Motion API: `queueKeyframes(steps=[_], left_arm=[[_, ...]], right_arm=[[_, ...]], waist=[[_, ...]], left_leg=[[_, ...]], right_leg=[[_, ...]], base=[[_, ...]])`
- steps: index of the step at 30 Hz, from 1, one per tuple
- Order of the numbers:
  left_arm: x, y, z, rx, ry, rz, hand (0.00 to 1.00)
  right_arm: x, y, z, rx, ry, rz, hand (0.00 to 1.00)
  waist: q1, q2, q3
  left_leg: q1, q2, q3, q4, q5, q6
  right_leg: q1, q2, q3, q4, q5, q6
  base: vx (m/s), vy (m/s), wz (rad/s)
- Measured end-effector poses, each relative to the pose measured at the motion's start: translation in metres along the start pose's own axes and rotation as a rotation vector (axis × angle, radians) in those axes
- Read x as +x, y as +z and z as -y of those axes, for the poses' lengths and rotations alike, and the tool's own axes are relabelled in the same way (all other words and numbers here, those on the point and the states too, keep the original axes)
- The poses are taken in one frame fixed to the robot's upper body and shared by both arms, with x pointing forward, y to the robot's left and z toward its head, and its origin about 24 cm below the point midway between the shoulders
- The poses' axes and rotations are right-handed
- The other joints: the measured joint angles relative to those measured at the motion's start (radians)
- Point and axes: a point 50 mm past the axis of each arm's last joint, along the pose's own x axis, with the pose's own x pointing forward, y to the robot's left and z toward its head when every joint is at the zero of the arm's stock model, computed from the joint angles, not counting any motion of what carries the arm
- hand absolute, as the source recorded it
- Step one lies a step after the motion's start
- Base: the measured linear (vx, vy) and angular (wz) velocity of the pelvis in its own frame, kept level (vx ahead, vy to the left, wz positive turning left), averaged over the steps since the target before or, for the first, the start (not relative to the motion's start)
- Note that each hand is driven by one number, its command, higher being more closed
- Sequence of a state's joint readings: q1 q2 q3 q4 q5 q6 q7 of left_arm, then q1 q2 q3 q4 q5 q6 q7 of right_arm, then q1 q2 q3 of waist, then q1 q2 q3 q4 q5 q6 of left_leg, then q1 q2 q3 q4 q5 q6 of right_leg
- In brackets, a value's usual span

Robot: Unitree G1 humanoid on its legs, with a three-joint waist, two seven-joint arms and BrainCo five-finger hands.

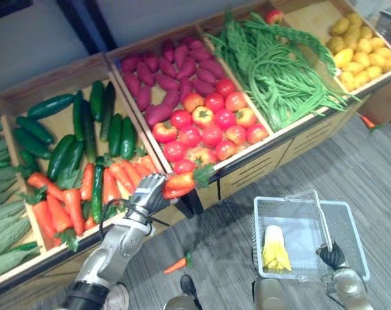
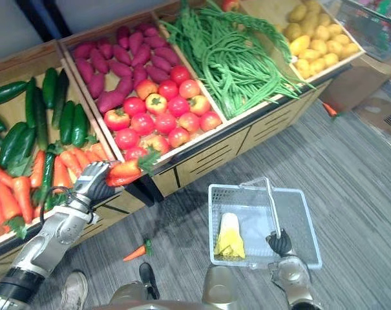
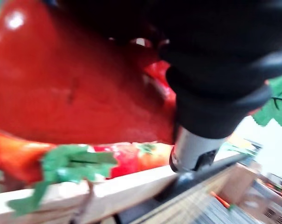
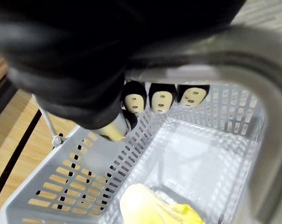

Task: Pick vegetable in the basket

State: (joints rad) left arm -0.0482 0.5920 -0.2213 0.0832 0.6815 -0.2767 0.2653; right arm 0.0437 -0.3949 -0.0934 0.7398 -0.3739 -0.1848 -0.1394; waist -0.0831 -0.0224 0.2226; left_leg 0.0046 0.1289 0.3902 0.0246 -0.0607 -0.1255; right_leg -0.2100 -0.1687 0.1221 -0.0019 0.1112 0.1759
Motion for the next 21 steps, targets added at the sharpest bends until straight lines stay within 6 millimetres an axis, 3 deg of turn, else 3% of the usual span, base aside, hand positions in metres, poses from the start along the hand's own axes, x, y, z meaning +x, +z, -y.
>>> queueKeyframes(steps=[4,7,12,19,21], left_arm=[[0.005,0.018,0.004,-0.014,-0.042,0.111,1.00],[0.005,0.024,0.008,0.006,-0.109,0.172,1.00],[0.010,0.047,0.022,-0.027,-0.210,0.301,1.00],[0.016,0.097,0.031,-0.082,-0.289,0.549,1.00],[0.016,0.109,0.036,-0.112,-0.336,0.605,1.00]], right_arm=[[0.005,0.022,0.023,-0.219,0.038,0.158,1.00],[0.007,0.041,0.026,-0.349,0.112,0.274,1.00],[0.007,0.050,0.023,-0.519,0.208,0.342,1.00],[-0.003,0.078,0.030,-0.653,0.210,0.496,1.00],[-0.007,0.095,0.030,-0.670,0.203,0.574,1.00]], waist=[[0.001,0.000,-0.024],[-0.009,-0.003,-0.028],[-0.021,-0.005,-0.030],[-0.025,-0.007,-0.062],[-0.024,-0.008,-0.073]], left_leg=[[0.055,-0.002,0.103,0.004,-0.032,-0.007],[0.097,-0.002,0.178,0.014,-0.060,-0.014],[0.154,-0.003,0.293,0.027,-0.101,-0.024],[0.180,0.059,0.422,0.136,-0.186,-0.054],[0.196,0.087,0.457,0.166,-0.204,-0.067]], right_leg=[[0.004,0.020,0.101,-0.027,0.028,0.008],[0.004,0.037,0.172,-0.029,0.034,0.015],[0.006,0.061,0.276,-0.029,0.041,0.026],[0.003,0.114,0.360,-0.025,0.043,0.028],[0.002,0.144,0.375,-0.012,0.043,0.028]], base=[[0.03,0.009,-0.68],[0.03,0.007,-0.72],[0.01,-0.004,-0.67],[0.03,-0.029,-0.50],[0.06,-0.057,-0.40]])
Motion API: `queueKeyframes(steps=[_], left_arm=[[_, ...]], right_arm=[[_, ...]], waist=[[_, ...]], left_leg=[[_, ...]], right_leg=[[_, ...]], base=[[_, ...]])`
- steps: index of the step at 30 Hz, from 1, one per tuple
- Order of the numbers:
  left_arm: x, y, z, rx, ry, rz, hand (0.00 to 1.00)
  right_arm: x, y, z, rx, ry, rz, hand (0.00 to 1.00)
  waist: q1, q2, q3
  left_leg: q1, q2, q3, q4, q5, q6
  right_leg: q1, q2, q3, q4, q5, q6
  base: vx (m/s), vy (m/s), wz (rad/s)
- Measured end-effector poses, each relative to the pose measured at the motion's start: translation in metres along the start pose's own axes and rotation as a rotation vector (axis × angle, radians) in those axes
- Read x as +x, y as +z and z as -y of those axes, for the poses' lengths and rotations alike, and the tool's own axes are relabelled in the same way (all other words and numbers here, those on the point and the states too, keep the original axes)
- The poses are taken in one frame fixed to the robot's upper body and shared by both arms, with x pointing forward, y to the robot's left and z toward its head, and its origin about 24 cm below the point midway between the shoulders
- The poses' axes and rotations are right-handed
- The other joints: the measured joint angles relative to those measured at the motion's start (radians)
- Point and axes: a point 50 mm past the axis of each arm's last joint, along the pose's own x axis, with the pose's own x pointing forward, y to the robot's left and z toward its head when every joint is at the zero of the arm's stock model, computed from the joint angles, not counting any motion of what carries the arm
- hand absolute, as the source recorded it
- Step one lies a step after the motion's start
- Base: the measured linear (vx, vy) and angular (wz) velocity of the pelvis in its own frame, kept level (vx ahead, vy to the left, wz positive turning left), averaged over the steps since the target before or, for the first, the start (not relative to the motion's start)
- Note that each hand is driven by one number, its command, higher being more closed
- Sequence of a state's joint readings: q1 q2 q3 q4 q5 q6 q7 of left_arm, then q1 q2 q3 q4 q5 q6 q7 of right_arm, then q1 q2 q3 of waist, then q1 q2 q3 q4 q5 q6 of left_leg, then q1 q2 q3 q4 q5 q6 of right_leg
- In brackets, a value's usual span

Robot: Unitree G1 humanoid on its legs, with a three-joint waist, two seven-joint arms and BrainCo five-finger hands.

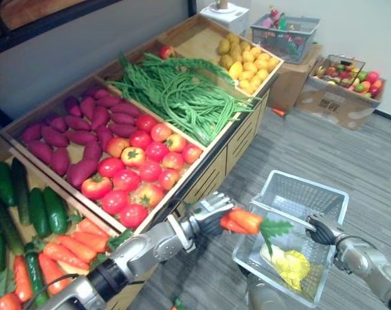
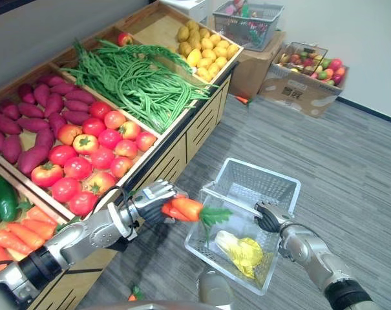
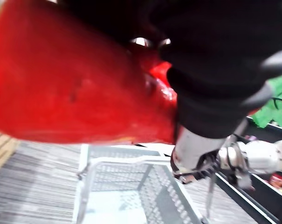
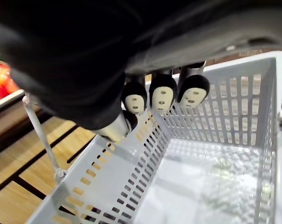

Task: Pick vegetable in the basket

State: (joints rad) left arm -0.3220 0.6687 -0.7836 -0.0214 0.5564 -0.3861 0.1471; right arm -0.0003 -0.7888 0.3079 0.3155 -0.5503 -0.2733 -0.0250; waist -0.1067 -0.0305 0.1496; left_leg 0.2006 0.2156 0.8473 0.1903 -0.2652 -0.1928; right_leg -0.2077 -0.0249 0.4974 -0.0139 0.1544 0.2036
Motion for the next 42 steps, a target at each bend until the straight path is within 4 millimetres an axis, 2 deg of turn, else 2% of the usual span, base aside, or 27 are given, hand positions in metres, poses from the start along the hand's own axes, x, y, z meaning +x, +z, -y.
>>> queueKeyframes(steps=[6,12,18,24,33,37,42], left_arm=[[0.016,0.019,0.011,-0.026,-0.071,0.104,1.00],[0.021,0.033,0.025,-0.085,-0.144,0.164,1.00],[0.020,0.044,0.042,-0.115,-0.226,0.211,1.00],[0.025,0.040,0.056,-0.136,-0.283,0.182,1.00],[0.043,0.029,0.079,-0.163,-0.313,0.081,1.00],[0.049,0.014,0.080,-0.151,-0.302,-0.006,1.00],[0.054,0.001,0.079,-0.123,-0.284,-0.075,1.00]], right_arm=[[0.003,0.022,0.001,-0.036,0.021,0.124,1.00],[0.001,0.022,0.010,-0.062,0.016,0.139,1.00],[-0.001,0.022,0.018,-0.071,0.022,0.147,1.00],[-0.002,0.041,0.038,-0.075,-0.026,0.242,1.00],[0.001,0.071,0.066,-0.011,-0.094,0.381,1.00],[0.005,0.085,0.086,-0.019,-0.145,0.450,1.00],[0.007,0.090,0.086,0.009,-0.129,0.473,1.00]], waist=[[-0.001,0.000,-0.022],[-0.004,0.003,-0.024],[-0.005,0.005,-0.053],[-0.026,0.014,-0.061],[-0.030,0.017,-0.065],[-0.029,0.016,-0.065],[-0.029,0.017,-0.065]], left_leg=[[0.000,0.043,0.058,0.069,-0.034,-0.015],[-0.003,0.076,0.083,0.145,-0.075,-0.020],[0.000,0.088,0.131,0.165,-0.083,-0.031],[0.017,0.097,0.172,0.173,-0.088,-0.040],[0.035,0.109,0.218,0.187,-0.092,-0.047],[0.048,0.113,0.253,0.198,-0.097,-0.054],[0.048,0.121,0.269,0.207,-0.098,-0.056]], right_leg=[[-0.017,0.033,0.020,0.018,0.000,0.000],[-0.015,0.043,0.034,0.019,0.001,-0.002],[-0.035,0.065,0.065,0.033,0.003,-0.004],[-0.044,0.090,0.097,0.041,0.007,-0.009],[-0.053,0.121,0.135,0.053,0.011,-0.009],[-0.059,0.138,0.164,0.055,0.019,-0.009],[-0.068,0.148,0.173,0.056,0.020,-0.009]], base=[[0.01,-0.023,-0.22],[-0.02,-0.002,-0.11],[0.01,0.014,-0.17],[0.01,0.007,-0.19],[0.01,0.013,-0.14],[0.02,0.022,-0.24],[0.01,0.010,-0.09]])
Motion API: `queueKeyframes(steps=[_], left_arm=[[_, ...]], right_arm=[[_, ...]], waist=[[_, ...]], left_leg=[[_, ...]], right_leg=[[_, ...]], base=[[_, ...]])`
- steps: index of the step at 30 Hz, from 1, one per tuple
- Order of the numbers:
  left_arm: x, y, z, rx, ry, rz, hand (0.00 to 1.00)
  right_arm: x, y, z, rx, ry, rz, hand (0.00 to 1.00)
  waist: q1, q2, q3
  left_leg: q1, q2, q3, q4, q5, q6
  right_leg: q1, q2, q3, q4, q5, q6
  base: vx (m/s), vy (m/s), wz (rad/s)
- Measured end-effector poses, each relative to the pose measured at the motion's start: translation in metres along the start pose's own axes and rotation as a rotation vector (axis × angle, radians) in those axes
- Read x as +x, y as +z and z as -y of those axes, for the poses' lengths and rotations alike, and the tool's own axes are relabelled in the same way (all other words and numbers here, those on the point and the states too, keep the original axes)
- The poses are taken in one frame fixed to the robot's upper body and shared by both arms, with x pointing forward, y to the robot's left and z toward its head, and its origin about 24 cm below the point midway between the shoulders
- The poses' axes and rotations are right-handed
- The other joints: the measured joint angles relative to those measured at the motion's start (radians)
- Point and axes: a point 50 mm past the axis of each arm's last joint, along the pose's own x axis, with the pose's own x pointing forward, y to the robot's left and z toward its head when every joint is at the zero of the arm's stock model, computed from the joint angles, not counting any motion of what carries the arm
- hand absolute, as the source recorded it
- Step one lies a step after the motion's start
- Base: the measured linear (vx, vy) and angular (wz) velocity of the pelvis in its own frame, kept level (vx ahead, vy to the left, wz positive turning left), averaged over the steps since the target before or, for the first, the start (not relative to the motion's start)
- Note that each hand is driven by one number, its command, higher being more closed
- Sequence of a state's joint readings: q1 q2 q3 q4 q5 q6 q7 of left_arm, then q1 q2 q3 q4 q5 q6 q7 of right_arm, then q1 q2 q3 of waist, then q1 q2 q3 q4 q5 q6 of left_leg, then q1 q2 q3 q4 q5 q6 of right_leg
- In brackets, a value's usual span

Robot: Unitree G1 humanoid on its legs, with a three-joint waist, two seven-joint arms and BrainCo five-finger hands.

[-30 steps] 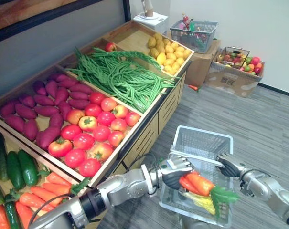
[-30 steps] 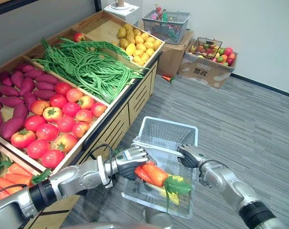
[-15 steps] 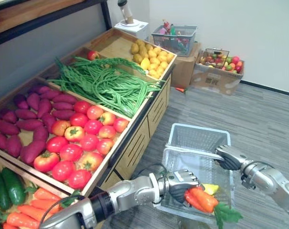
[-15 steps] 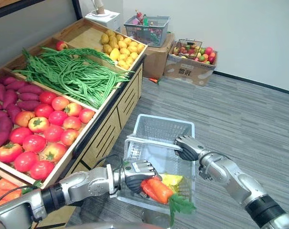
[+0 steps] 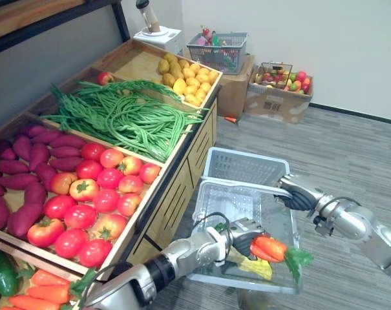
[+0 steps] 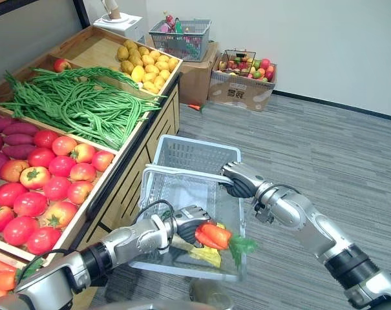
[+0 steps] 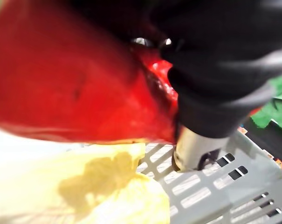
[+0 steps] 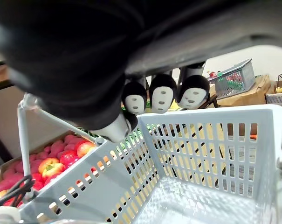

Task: Pick vegetable in the basket

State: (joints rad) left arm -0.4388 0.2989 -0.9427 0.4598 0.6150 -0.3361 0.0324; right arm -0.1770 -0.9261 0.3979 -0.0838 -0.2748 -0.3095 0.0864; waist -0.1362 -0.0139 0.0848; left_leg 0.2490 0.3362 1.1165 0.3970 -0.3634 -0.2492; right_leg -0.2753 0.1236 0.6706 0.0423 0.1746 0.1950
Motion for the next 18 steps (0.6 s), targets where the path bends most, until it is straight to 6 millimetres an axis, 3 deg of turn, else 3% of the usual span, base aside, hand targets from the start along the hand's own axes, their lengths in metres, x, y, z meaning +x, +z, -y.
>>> queueKeyframes(steps=[1,9,18], left_arm=[[0.000,-0.006,0.000,0.001,0.003,-0.038,0.00],[-0.002,-0.033,-0.001,0.005,0.043,-0.209,0.00],[0.003,-0.039,-0.014,0.052,0.056,-0.230,0.00]], right_arm=[[0.001,0.001,-0.003,0.008,0.018,0.005,1.00],[0.001,0.002,-0.010,0.029,0.061,0.009,1.00],[0.001,-0.005,-0.015,0.051,0.075,-0.023,1.00]], waist=[[0.000,0.000,0.000],[0.001,0.002,0.009],[0.003,0.005,0.061]], left_leg=[[-0.001,0.009,0.004,0.011,-0.005,-0.002],[-0.005,0.018,0.007,0.023,-0.008,0.003],[-0.016,0.024,-0.004,0.025,-0.008,0.004]], right_leg=[[0.000,0.003,-0.001,-0.005,0.000,0.000],[-0.001,0.003,-0.005,-0.010,0.000,0.000],[-0.002,-0.002,-0.020,-0.014,0.000,0.000]], base=[[0.01,0.001,-0.06],[0.00,0.002,0.00],[0.00,0.006,0.04]])
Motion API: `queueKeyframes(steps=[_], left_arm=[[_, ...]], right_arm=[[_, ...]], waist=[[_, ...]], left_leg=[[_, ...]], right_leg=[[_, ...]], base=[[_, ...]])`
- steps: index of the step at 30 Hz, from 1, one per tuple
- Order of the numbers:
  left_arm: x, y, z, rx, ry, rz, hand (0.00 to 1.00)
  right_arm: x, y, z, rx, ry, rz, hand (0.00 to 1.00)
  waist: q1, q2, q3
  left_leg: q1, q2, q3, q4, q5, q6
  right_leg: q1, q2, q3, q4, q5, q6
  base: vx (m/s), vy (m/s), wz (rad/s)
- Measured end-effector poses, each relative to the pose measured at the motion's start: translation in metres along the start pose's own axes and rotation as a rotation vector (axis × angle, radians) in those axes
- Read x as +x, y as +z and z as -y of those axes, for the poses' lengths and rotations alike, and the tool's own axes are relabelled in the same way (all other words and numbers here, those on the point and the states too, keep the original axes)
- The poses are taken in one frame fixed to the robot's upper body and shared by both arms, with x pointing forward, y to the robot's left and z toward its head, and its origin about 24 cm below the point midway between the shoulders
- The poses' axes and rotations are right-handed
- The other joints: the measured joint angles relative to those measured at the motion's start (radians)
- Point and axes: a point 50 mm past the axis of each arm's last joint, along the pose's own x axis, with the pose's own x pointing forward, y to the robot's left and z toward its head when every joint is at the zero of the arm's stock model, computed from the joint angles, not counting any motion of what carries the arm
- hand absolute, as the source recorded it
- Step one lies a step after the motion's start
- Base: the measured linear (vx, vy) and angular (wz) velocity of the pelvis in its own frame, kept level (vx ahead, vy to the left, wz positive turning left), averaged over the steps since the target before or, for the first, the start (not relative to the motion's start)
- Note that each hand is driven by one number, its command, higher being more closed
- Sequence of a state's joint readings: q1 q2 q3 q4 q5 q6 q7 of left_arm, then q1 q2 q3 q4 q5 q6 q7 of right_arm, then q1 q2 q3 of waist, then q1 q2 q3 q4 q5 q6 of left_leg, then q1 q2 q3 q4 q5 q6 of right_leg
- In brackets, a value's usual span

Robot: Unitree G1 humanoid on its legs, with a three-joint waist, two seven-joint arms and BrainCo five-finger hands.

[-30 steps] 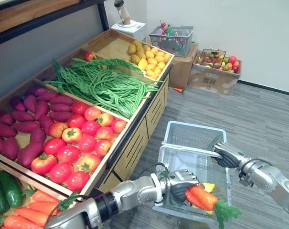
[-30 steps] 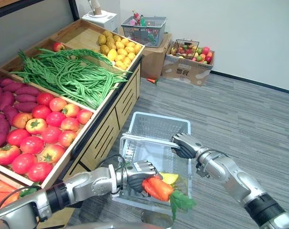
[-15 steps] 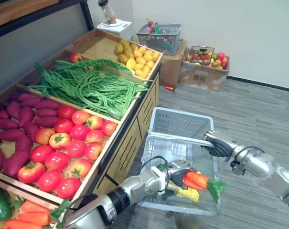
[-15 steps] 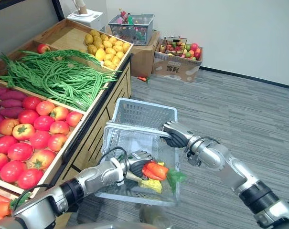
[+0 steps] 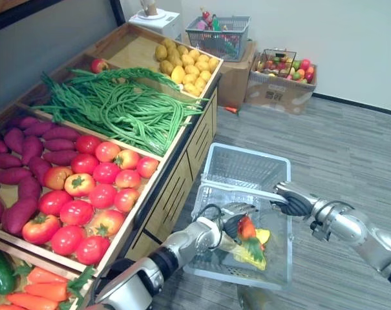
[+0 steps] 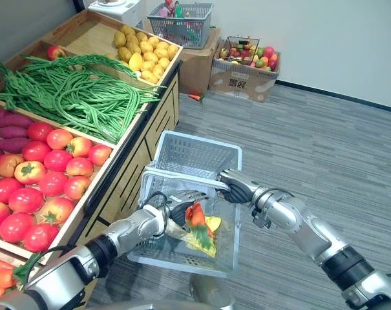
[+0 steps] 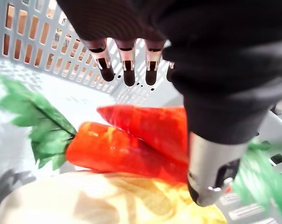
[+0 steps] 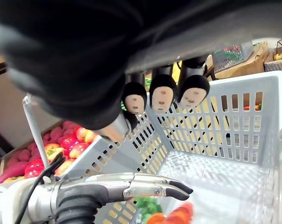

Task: Pick vegetable in the basket

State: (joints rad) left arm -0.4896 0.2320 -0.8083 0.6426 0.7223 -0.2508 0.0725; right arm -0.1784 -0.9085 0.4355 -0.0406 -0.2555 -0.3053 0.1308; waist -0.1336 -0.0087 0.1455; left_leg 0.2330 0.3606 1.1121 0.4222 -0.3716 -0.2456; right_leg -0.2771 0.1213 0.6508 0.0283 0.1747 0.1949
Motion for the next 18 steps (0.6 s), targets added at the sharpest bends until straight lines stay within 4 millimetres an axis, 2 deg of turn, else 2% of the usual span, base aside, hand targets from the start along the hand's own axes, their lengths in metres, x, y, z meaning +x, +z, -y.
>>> queueKeyframes(steps=[3,8,10,12,18], left_arm=[[0.002,0.011,-0.012,0.014,0.041,0.054,0.00],[0.000,0.058,-0.047,-0.033,0.177,0.275,0.00],[-0.010,0.075,-0.059,-0.070,0.200,0.384,0.00],[-0.028,0.090,-0.067,-0.125,0.216,0.495,0.00],[-0.071,0.098,-0.072,-0.269,0.224,0.598,0.00]], right_arm=[[-0.003,-0.012,-0.009,0.050,0.011,-0.064,1.00],[-0.026,-0.043,-0.012,0.161,-0.102,-0.246,1.00],[-0.036,-0.055,-0.011,0.193,-0.155,-0.321,1.00],[-0.052,-0.071,-0.015,0.249,-0.210,-0.422,1.00],[-0.084,-0.098,-0.050,0.433,-0.320,-0.655,1.00]], waist=[[0.006,0.000,0.004],[0.027,0.002,0.010],[0.031,0.002,0.010],[0.041,0.001,0.011],[0.079,0.003,0.009]], left_leg=[[-0.006,0.004,-0.009,0.000,0.000,0.001],[-0.038,0.006,-0.064,0.000,0.004,0.007],[-0.057,0.003,-0.092,-0.001,0.006,0.010],[-0.077,-0.003,-0.140,-0.001,0.009,0.015],[-0.132,-0.019,-0.254,-0.004,0.018,0.035]], right_leg=[[0.000,-0.006,-0.015,0.000,0.000,0.000],[0.003,-0.038,-0.086,0.007,0.000,0.000],[0.004,-0.058,-0.119,0.007,0.000,0.000],[0.015,-0.084,-0.163,0.007,0.000,0.000],[0.037,-0.142,-0.268,0.008,-0.012,-0.015]], base=[[0.01,0.014,0.16],[-0.01,0.019,0.38],[-0.04,0.007,0.48],[-0.06,0.002,0.56],[-0.07,-0.016,0.57]])
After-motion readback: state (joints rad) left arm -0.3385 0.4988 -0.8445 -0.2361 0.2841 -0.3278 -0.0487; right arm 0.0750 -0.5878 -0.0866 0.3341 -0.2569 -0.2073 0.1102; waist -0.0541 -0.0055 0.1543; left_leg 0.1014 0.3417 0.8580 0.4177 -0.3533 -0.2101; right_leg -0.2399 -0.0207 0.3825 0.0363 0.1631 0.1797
